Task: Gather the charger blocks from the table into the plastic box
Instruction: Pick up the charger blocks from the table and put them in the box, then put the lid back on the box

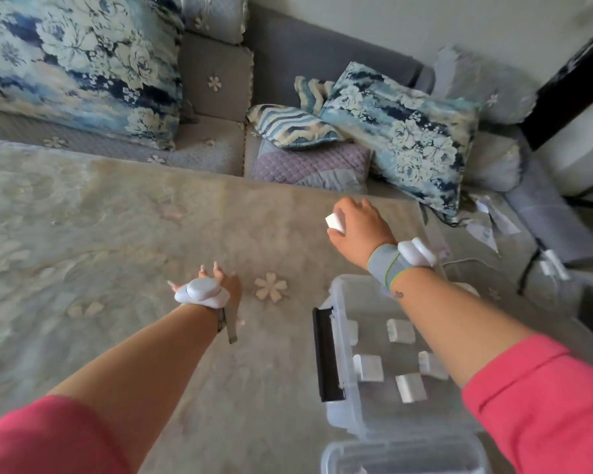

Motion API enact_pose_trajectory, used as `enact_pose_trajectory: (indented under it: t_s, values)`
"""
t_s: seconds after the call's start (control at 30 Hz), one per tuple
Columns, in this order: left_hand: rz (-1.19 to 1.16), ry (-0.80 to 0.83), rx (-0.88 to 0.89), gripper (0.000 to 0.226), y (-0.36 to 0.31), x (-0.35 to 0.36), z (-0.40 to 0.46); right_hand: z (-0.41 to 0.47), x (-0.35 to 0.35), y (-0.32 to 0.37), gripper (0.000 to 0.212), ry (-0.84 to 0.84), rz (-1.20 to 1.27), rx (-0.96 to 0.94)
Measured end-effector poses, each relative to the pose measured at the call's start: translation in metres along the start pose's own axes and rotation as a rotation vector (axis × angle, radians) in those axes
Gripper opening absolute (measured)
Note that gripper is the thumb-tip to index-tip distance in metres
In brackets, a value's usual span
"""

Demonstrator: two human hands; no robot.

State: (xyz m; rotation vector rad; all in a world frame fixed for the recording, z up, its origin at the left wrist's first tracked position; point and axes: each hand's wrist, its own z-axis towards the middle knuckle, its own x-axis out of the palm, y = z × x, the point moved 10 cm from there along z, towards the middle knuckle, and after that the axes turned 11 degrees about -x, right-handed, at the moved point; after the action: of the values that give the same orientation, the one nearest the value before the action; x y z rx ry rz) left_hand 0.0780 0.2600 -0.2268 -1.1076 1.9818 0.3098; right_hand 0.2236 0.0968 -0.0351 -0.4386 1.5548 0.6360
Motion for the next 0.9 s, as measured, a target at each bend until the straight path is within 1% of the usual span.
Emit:
enact_pose_trajectory:
  t_s: [0.03,0.07,0.17,0.2,0.27,0.3,0.37,0.43,0.5,0.63,0.7,0.8,0.83,0.9]
  values:
    - [0.003,0.003,0.026,0.069,-0.011,-0.004,-0.007,-0.011,-0.002,-0.011,0.033,0.022,0.006,0.008]
    - [-0.017,-0.028,0.093,0.067,-0.033,-0.01,-0.026,-0.029,-0.005,-0.029,0.033,0.059,0.0,0.032]
    - [-0.089,-0.091,0.247,0.066,-0.08,-0.018,-0.08,-0.077,0.012,-0.074,0.035,0.244,-0.054,0.092]
    - [-0.089,-0.117,0.31,0.068,-0.103,-0.012,-0.107,-0.102,0.017,-0.094,0.037,0.312,-0.054,0.119]
    - [-0.033,-0.1,0.392,0.072,-0.124,0.016,-0.134,-0.128,0.05,-0.108,0.043,0.434,-0.032,0.133]
    - [-0.022,-0.092,0.39,0.074,-0.129,0.028,-0.146,-0.138,0.066,-0.111,0.044,0.47,-0.019,0.133]
    - [-0.005,-0.183,0.362,0.078,-0.139,0.045,-0.168,-0.153,0.092,-0.12,0.044,0.493,-0.001,0.112]
    - [0.012,-0.261,0.336,0.08,-0.135,0.051,-0.178,-0.155,0.116,-0.121,0.048,0.494,0.015,0.11]
    - [0.03,-0.282,0.299,0.079,-0.133,0.059,-0.18,-0.159,0.134,-0.125,0.051,0.507,0.015,0.098]
    - [0.086,-0.297,0.256,0.075,-0.128,0.067,-0.19,-0.16,0.141,-0.128,0.042,0.485,-0.011,0.05]
    - [0.117,-0.303,0.239,0.075,-0.127,0.071,-0.197,-0.162,0.127,-0.13,0.04,0.443,0.04,0.043]
    - [0.16,-0.311,0.219,0.076,-0.127,0.075,-0.208,-0.173,0.088,-0.139,0.037,0.319,0.11,0.042]
    - [0.178,-0.315,0.218,0.076,-0.129,0.076,-0.219,-0.184,0.07,-0.143,0.035,0.275,0.122,0.054]
    - [0.117,-0.32,0.228,0.073,-0.133,0.07,-0.235,-0.198,0.036,-0.149,0.027,0.141,0.136,0.062]
